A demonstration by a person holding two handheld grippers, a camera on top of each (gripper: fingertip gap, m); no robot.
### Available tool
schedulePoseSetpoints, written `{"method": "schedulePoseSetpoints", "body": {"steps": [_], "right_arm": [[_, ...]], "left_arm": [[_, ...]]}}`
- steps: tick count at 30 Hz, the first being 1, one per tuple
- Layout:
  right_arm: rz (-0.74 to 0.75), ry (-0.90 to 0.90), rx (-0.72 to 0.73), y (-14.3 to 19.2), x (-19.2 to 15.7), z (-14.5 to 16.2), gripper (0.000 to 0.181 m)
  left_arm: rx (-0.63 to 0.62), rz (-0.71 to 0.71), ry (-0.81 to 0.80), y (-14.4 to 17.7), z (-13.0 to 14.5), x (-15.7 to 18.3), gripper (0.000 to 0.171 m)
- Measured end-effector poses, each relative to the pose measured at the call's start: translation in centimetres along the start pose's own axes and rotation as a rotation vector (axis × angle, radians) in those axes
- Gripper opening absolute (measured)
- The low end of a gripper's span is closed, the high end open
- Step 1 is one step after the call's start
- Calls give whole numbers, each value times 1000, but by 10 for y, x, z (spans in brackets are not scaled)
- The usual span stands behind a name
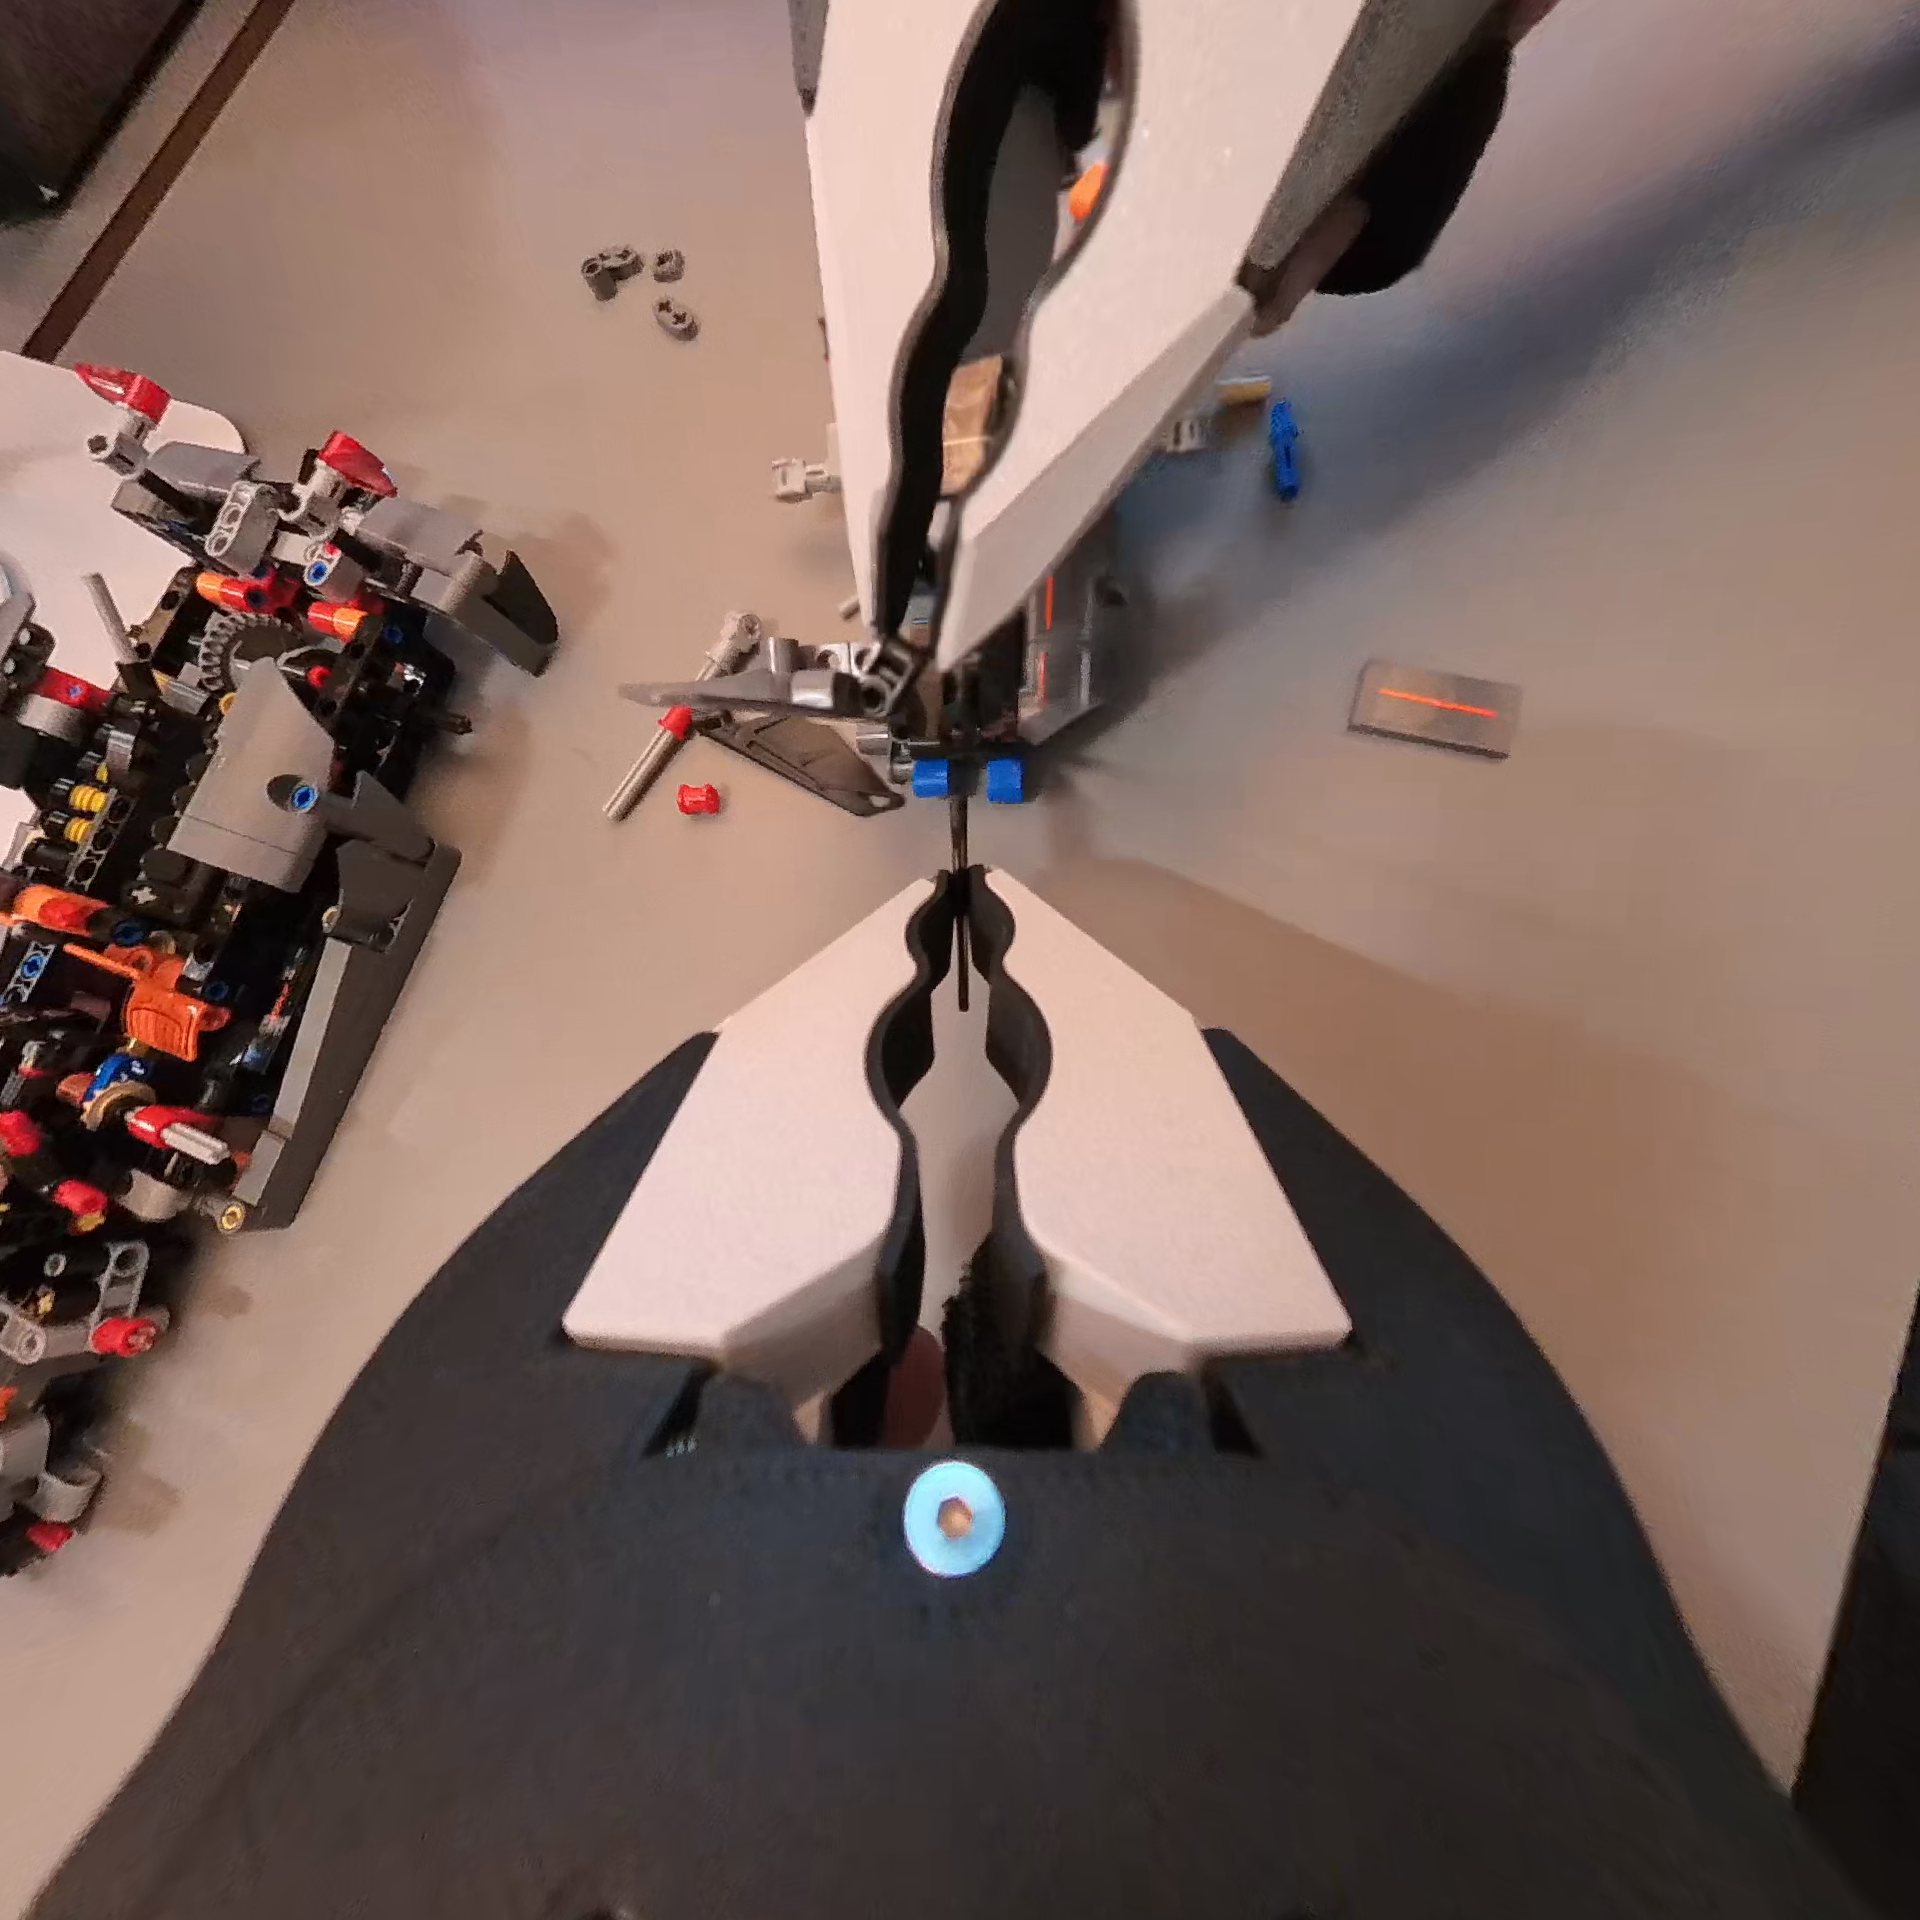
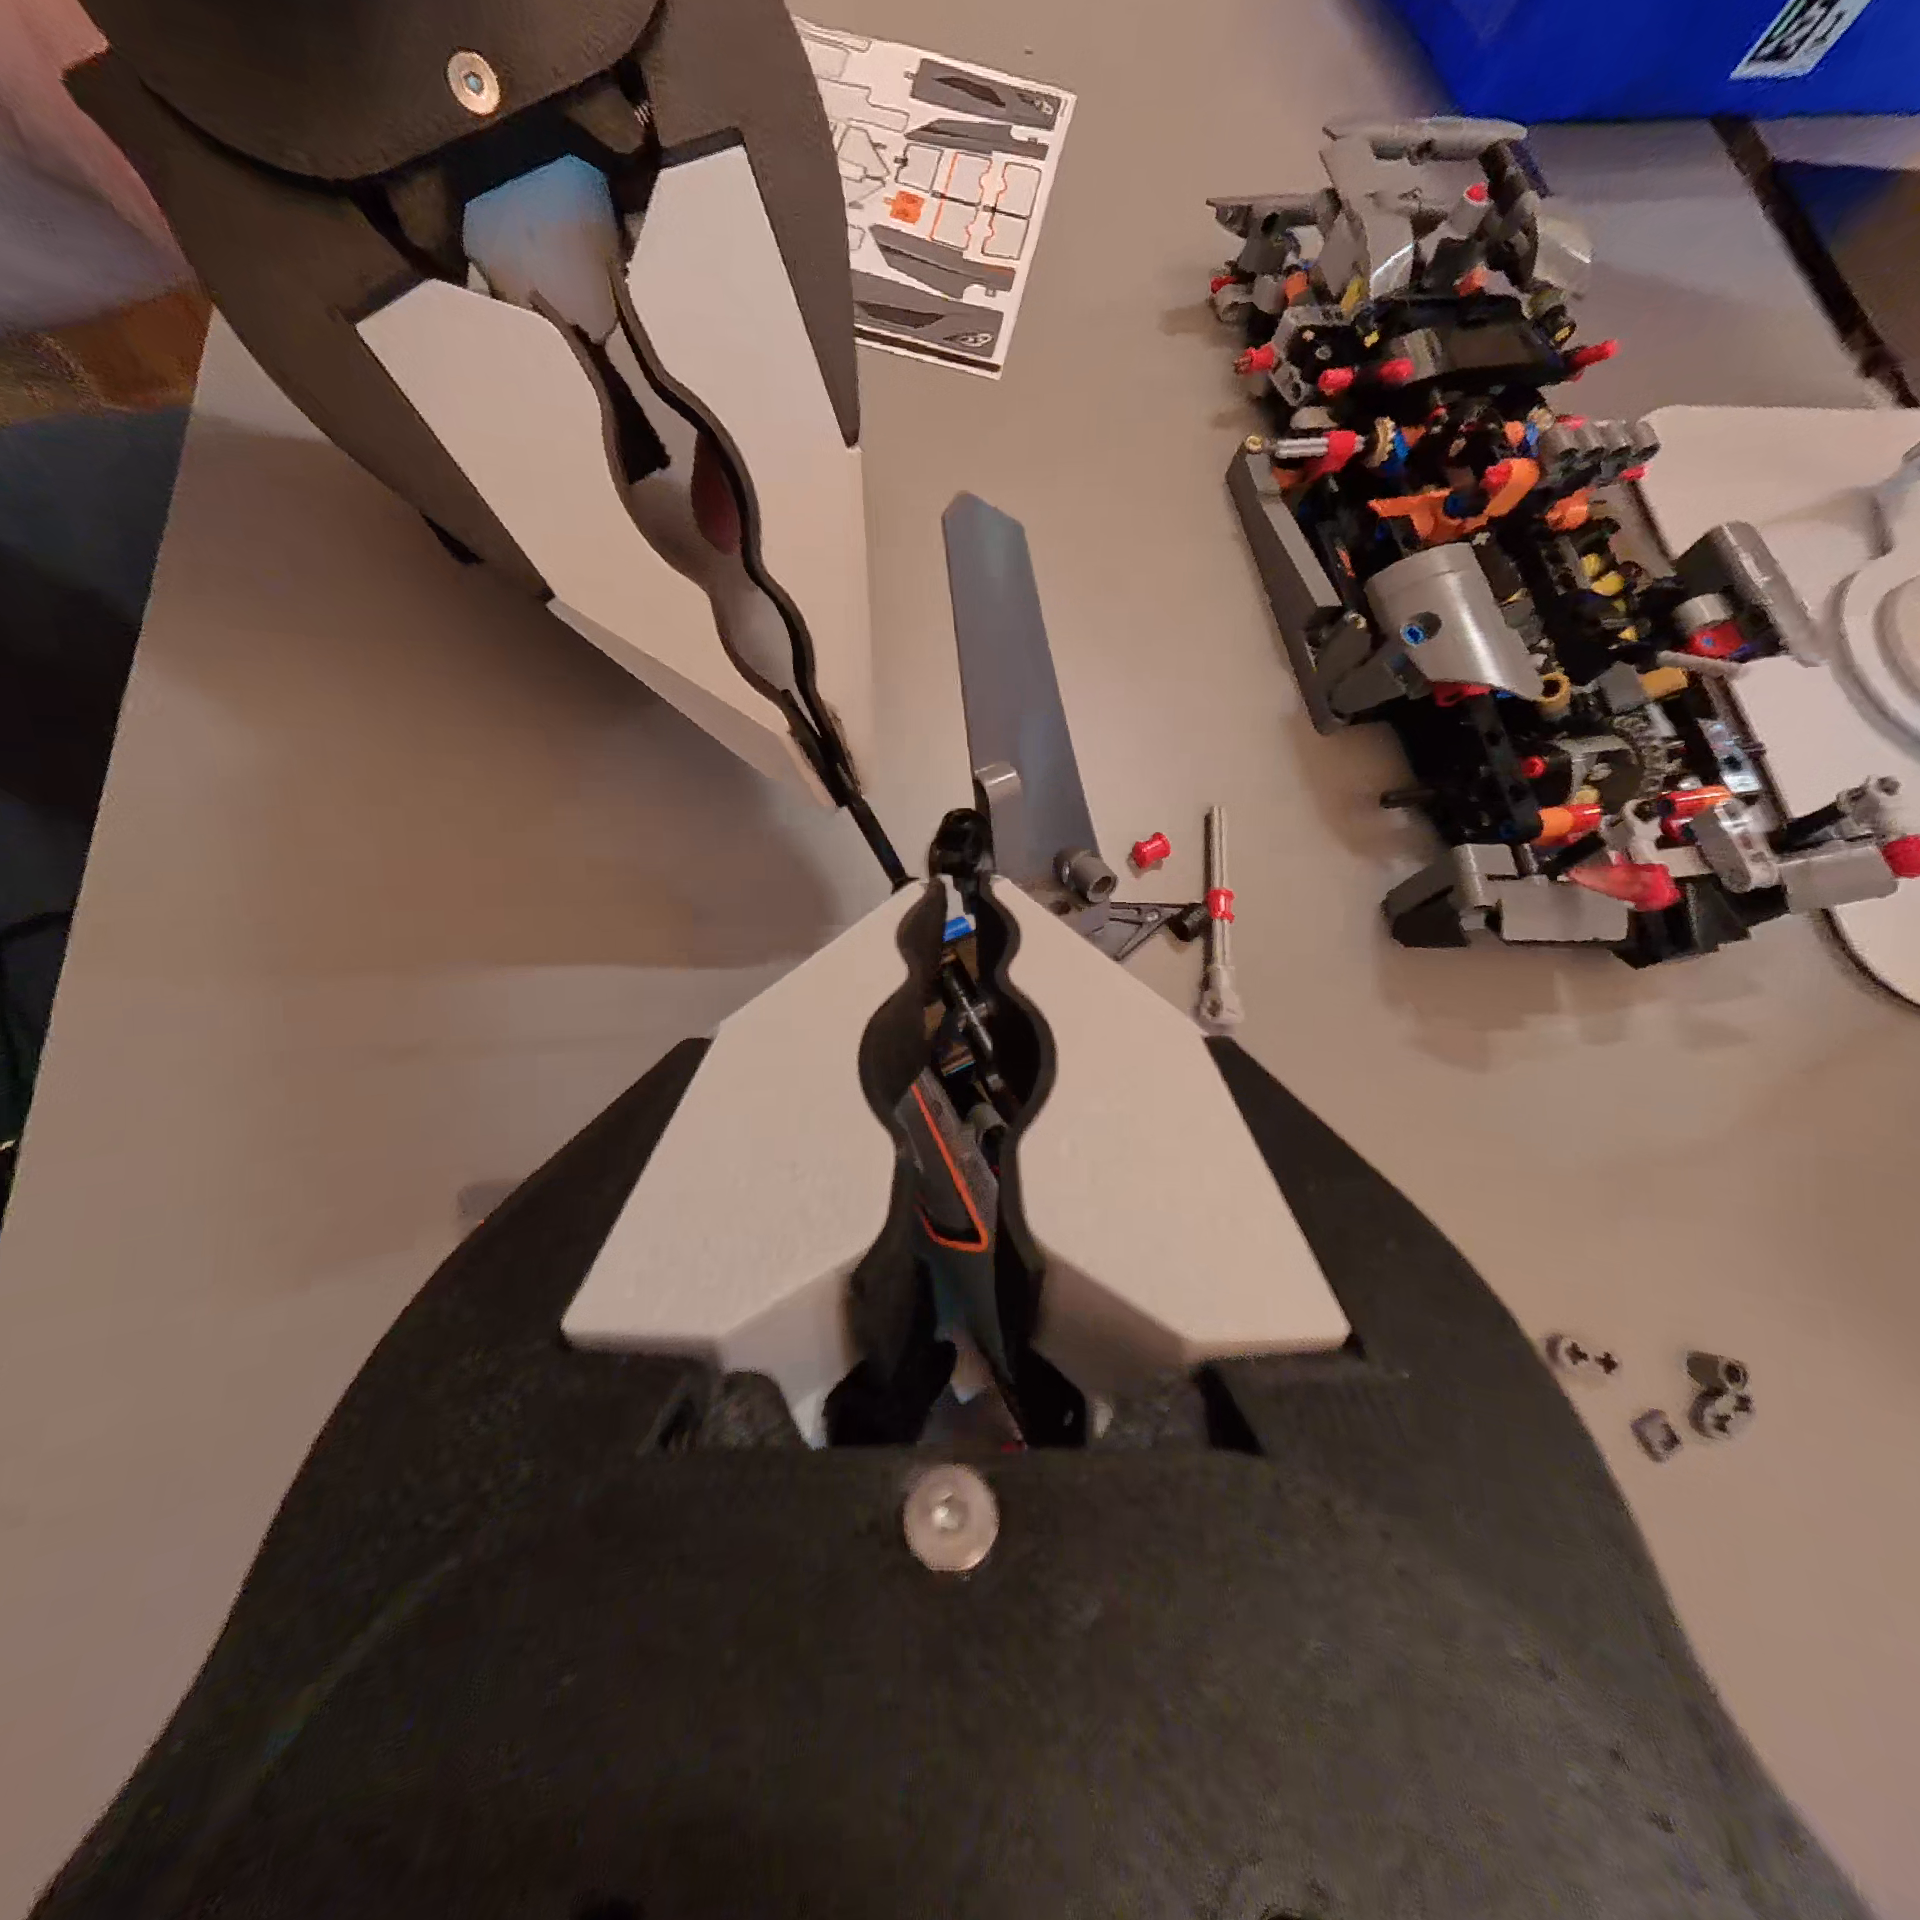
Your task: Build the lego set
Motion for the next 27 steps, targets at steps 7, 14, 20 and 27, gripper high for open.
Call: {"method": "schedulePoseSetpoints", "body": {"steps": [7, 14, 20, 27], "right_arm": [[-66, 17, -9, 5, 11, -2, 9], [-64, 142, -31, -2, 0, -10, 22], [-64, 141, -19, -5, 0, -11, 7], [-145, 65, -44, -8, 11, -7, 9]], "left_arm": [[18, 13, -7, -3, -3, -5, 0], [47, 33, 6, -4, -1, -6, 0], [34, 37, -4, -6, 0, -8, 0], [35, 34, -22, -3, -3, -14, 0]]}}
Point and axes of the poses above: each gripper's, where its closed fingertips meet, y back along the fingers, z out of its underside, x = y × z across the jaws, the point moved 5 cm from there along y, back along the fingers, and after that the axes turned 14 degrees about z, right-handed, at the moved point
